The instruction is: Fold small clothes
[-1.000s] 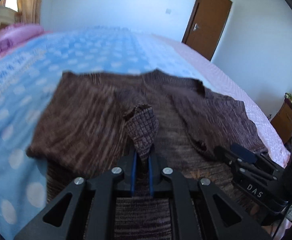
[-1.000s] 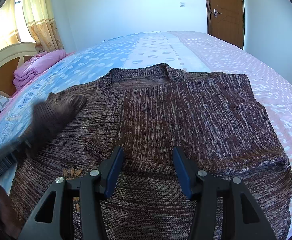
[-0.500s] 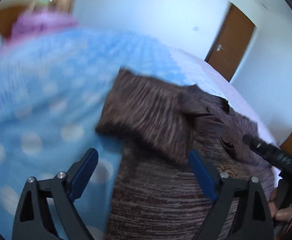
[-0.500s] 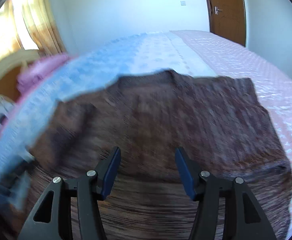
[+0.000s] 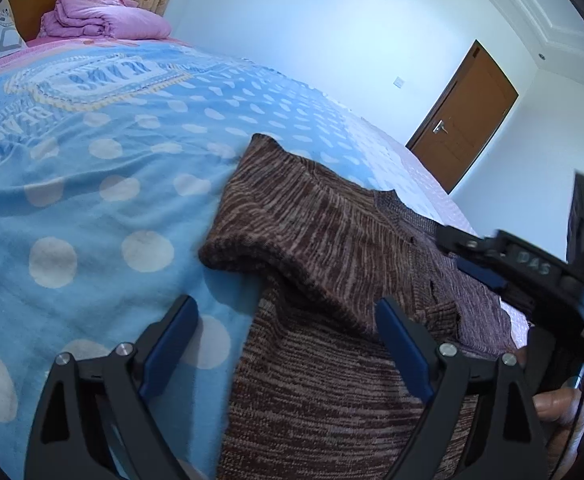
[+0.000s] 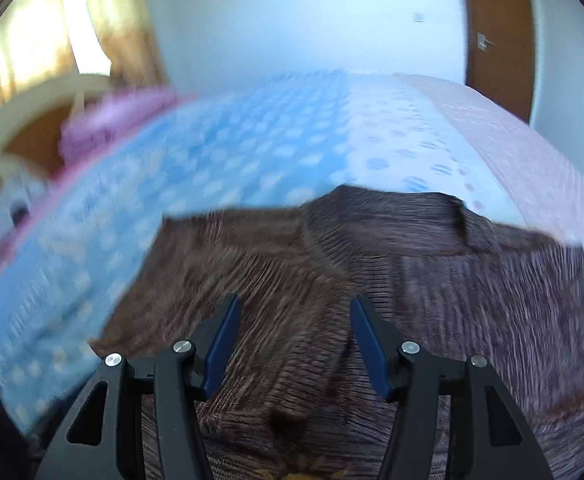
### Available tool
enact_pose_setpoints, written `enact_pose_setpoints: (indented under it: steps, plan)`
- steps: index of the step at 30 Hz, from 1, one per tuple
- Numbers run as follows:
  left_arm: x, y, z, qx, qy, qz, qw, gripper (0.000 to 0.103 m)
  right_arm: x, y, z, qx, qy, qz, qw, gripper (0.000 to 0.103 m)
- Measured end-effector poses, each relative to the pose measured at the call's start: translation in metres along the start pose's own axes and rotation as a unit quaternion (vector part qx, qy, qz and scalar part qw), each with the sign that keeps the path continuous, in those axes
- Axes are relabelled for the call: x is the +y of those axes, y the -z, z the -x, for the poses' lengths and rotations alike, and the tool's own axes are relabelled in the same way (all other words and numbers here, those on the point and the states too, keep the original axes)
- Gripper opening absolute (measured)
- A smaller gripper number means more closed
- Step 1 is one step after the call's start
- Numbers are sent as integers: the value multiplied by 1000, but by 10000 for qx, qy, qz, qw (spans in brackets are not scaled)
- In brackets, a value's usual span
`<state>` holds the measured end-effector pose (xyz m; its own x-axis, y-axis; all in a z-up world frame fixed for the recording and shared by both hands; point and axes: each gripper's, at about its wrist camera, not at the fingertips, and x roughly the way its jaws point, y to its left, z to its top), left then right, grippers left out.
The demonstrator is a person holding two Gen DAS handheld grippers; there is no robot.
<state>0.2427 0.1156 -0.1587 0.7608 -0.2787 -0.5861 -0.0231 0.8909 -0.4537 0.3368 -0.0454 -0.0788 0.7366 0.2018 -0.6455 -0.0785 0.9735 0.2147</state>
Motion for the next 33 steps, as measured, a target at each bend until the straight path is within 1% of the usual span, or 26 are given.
enact_pose_setpoints:
  steps: [1,3,5,7,9,10,12,13,14,16,17,20,22,24,26,29,31,33]
  plan:
    - [-1,0,0,-3,2,-15,10000,95,-11,0,0,25,-29,-189,9998,58]
    - [-1,1,0,-11,3,-17,10000,95,-22,1,-6,188,21,-263,9995,58]
    - [-1,1,0,-13,16,-12,10000,95,-21,3,-15,333,25,-154,9993,58]
    - [-1,1,0,-14,6,-18,10000,95,-16,4,-26,437,-69,-61,9990,57]
    - [-1,1,-1,-16,7,-20,10000,95,-9,4,-37,533,-45,76,9985,57]
    - [-1,1,0,-21,6,-28,10000,96,-2,4,-45,597,15,250,9979,56]
    - [-2,1,-1,-19,16,-64,10000,97,9,5,-51,614,309,605,9958,41]
    - [-3,2,-1,-19,7,-76,10000,97,15,5,-54,684,250,744,9946,13]
    - [-3,2,-1,-21,3,-81,10000,97,18,5,-55,712,134,763,9944,6]
    - [-3,2,-1,-26,6,-73,10000,97,26,4,-50,590,272,930,9935,6]
    - [-3,2,-1,-25,5,-73,10000,97,28,4,-47,521,260,978,9935,6]
    - [-4,2,-1,-26,4,-71,10000,97,30,-6,-24,170,70,926,9955,6]
    - [-4,2,-1,-18,-5,-86,10000,97,29,-19,-5,-73,-9,953,9954,6]
    - [-4,2,-1,-20,1,-82,10000,97,27,-32,8,-205,38,1057,9942,6]
    - [-3,1,-1,-23,8,-79,10000,97,20,-42,20,-293,185,1190,9923,6]
    - [-3,1,-2,-25,-5,-90,10000,97,-1,-50,24,-206,320,1230,9917,6]
    - [-4,1,-2,-24,-7,-94,10000,97,-20,-46,14,6,437,1147,9924,7]
    - [-3,1,-2,-19,-14,-102,9999,97,-37,-40,0,271,523,982,9934,11]
